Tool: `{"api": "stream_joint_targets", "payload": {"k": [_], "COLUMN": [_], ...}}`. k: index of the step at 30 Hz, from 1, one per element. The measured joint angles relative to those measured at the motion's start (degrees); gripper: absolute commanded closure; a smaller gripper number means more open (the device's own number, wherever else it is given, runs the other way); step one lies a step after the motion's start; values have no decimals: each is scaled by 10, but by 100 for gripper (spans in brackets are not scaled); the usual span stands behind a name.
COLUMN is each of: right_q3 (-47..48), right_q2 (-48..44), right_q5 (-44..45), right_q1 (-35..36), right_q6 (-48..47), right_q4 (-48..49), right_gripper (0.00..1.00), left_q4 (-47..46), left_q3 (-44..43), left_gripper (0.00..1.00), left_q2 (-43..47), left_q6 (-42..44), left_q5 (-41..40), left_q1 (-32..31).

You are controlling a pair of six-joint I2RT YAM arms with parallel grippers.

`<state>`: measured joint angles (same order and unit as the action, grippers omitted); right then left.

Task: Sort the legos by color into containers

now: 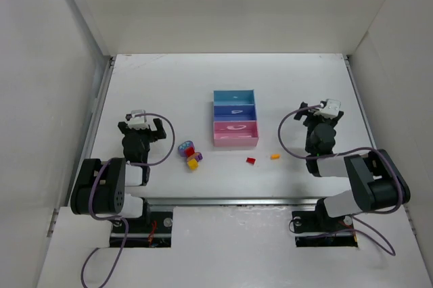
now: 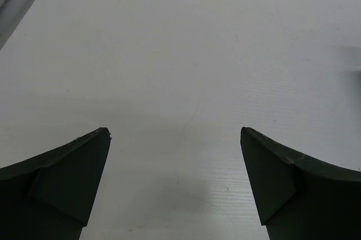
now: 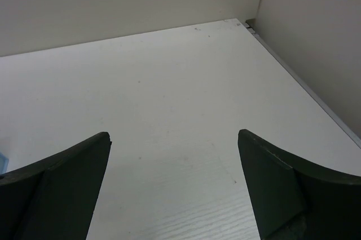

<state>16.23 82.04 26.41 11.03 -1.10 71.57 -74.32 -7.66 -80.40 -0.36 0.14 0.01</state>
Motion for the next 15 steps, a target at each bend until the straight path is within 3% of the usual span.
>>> {"api": "stream_joint_targets", "payload": {"k": [3, 8, 11, 15], "right_q3": [1, 116, 215, 306], "right_q2": [-18, -122, -161, -196], "right_q5": [-1, 11, 64, 137], "right_q1": [1, 23, 71, 120], "right_q6": [-5, -55, -155, -287], "right_q4": [-25, -227, -286, -307], "right_gripper": [1, 1, 1, 1], "left_q4": [0, 0, 7, 55], "left_q3": [0, 0, 2, -18], "left_gripper": [0, 0, 0, 0], "left_q2": [0, 0, 18, 124], "left_q6": [0, 2, 15, 43], "left_q5": [0, 8, 40, 94], "left_q1": [0, 0, 0, 6]}}
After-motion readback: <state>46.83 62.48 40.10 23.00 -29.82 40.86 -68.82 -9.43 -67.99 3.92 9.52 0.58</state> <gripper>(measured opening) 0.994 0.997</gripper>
